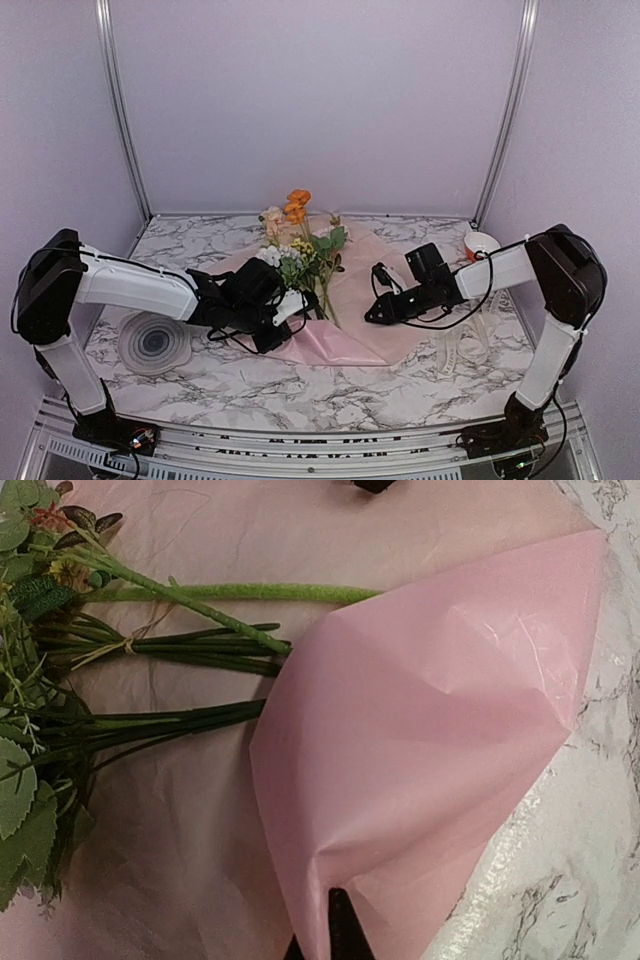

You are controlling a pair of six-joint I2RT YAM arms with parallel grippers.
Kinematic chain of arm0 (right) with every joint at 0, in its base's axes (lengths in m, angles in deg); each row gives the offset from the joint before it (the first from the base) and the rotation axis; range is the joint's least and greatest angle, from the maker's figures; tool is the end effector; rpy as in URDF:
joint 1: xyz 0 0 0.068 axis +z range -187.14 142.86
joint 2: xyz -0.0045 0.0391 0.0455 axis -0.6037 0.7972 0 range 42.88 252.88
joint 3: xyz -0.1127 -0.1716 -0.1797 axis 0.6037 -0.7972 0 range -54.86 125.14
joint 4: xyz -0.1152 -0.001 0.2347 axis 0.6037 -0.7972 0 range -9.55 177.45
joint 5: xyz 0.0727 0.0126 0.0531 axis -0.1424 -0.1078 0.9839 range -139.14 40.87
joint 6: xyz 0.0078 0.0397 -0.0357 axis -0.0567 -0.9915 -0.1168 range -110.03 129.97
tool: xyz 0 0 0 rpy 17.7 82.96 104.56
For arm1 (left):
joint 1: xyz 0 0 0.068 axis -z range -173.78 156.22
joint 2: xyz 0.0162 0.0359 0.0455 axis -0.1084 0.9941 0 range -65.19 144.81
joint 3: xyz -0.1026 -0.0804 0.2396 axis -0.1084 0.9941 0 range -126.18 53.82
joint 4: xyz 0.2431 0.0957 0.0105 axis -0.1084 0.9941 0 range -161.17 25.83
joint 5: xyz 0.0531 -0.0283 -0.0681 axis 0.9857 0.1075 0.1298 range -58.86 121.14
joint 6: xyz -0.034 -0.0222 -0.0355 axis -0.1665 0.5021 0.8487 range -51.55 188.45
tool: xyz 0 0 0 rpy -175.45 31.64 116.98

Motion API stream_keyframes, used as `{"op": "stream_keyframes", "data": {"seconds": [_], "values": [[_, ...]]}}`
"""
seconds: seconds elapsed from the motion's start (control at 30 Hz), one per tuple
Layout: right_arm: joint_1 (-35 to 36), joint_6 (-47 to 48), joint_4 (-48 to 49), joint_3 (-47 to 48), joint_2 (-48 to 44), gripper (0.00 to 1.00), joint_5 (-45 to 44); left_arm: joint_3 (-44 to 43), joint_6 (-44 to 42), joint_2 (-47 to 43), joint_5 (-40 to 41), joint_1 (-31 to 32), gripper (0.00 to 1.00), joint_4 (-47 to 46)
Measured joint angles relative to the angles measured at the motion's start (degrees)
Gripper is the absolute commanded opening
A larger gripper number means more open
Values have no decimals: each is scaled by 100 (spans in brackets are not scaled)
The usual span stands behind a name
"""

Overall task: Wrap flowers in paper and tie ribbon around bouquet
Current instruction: Fold the flattened wrapping paper at the center of the board.

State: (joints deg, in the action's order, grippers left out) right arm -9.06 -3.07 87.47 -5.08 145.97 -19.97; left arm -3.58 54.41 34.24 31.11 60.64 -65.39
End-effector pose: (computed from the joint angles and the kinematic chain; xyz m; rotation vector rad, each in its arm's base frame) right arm 0.2893 0.1740 0.1258 -0.5554 2.5147 0.9240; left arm 0.2089 -0.2919 0.1731 1.3677 2.0099 -0.3241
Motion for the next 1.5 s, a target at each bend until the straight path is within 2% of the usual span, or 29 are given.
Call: {"op": "stream_keyframes", "data": {"seconds": [0.1,0.2,0.37,0.57,0.67,0.73,0.83,0.9,0.97,1.03,1.17,1.27,1.4,1.5], "values": [[0,138,-133,-4,-50,29,-2,0,15,9,-125,-42,0,223],[0,396,-271,-11,-236,30,385,0,15,59,-282,-52,0,315],[247,782,-549,0,-396,43,1016,0,-7,116,-638,-59,1,398],[907,927,-918,-13,-240,43,1189,15,-55,103,-1095,-59,2,417],[1012,911,-883,-94,-238,37,1384,98,-61,37,-1213,-59,2,426],[1005,879,-874,-142,-238,26,1517,140,-68,-4,-1250,-59,2,452],[1001,874,-855,-164,-238,17,1687,181,-79,-44,-1300,-59,6,476],[1001,857,-820,-173,-238,13,1786,208,-92,-70,-1305,-59,11,485],[999,848,-774,-173,-238,10,1858,240,-107,-114,-1335,-59,23,483],[999,837,-715,-175,-238,9,1934,302,-90,-205,-1429,-59,30,459],[994,831,-597,-249,-260,6,1993,553,-11,-479,-1567,-59,29,269],[984,778,-507,-310,-293,0,1991,621,111,-514,-1414,-59,31,96],[909,546,-321,-313,-315,0,1917,597,369,-487,-682,-59,47,-79],[815,343,-168,-313,-330,0,1762,584,514,-487,-201,-59,55,-190]]}}
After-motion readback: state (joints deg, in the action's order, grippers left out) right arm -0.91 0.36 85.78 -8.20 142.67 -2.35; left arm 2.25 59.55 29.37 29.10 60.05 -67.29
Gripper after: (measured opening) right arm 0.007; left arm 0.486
